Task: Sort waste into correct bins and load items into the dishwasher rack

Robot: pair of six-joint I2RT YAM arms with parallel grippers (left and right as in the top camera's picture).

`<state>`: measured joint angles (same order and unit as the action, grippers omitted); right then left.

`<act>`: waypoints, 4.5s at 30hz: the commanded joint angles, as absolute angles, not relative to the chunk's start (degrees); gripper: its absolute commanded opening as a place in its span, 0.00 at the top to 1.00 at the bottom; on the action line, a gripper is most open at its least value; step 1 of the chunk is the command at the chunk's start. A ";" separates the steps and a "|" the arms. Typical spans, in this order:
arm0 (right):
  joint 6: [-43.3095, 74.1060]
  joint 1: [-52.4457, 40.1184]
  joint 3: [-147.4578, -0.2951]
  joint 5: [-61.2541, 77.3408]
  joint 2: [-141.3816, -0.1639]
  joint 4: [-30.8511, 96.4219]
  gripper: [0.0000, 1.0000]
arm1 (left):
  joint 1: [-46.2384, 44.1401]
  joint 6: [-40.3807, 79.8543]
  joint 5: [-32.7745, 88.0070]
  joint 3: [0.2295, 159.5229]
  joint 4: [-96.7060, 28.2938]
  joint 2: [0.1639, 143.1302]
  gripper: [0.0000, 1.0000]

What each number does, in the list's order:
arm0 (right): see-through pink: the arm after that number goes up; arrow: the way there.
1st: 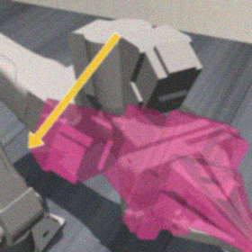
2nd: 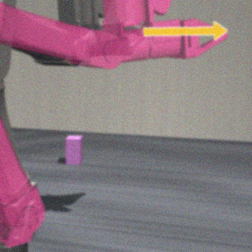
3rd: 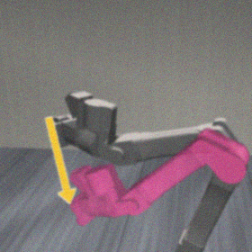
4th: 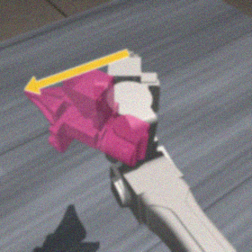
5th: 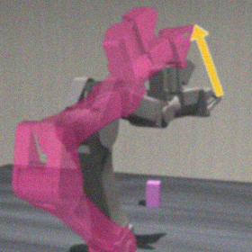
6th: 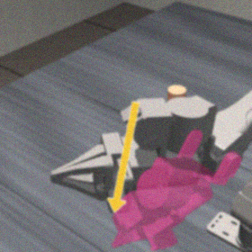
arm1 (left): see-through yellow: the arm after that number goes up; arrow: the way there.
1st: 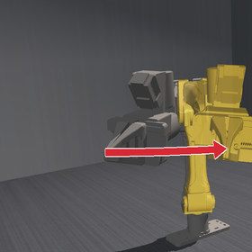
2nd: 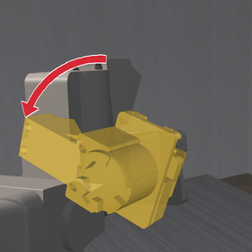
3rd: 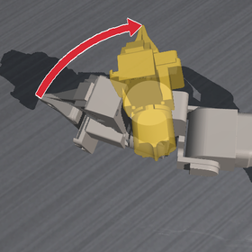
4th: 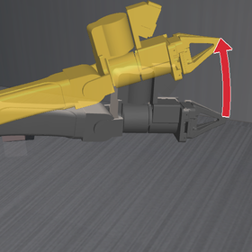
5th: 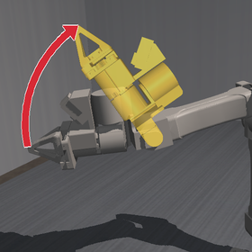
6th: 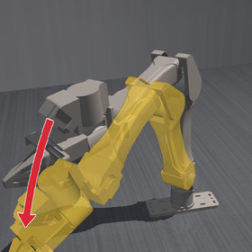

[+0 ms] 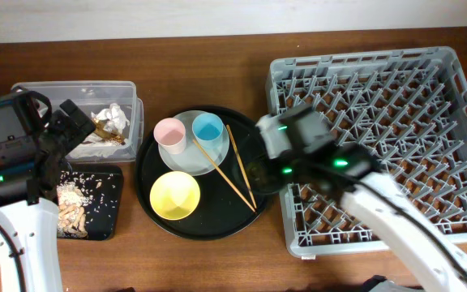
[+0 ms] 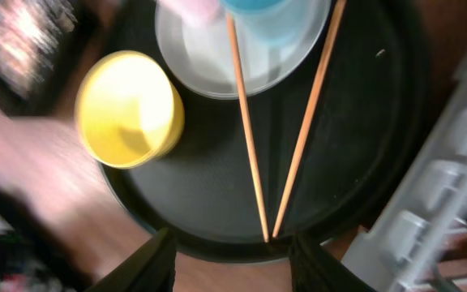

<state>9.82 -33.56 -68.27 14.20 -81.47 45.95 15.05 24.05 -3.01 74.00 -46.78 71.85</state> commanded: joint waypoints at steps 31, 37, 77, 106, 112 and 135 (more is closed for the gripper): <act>5.98 -44.27 -68.36 1.21 -110.61 26.30 0.59 | 15.33 24.21 -2.39 74.61 -46.87 71.55 0.01; 5.98 -44.25 -68.36 1.23 -110.65 25.69 0.71 | 15.33 24.21 -2.39 74.61 -46.87 71.55 0.01; 6.81 -11.40 -93.17 0.32 -106.24 65.39 0.96 | 15.33 24.21 -2.39 74.61 -47.31 71.55 0.01; 6.94 -21.98 -93.17 20.08 -107.20 62.98 0.75 | 15.33 24.21 -2.39 74.61 -47.31 71.55 0.01; 18.17 -31.68 -92.53 2.61 -107.20 59.24 0.75 | 15.33 24.21 -2.39 74.61 -47.31 71.55 0.01; 22.15 -37.21 -63.55 -1.32 -107.22 20.32 0.69 | 15.33 24.21 -2.39 74.61 -47.31 71.55 0.01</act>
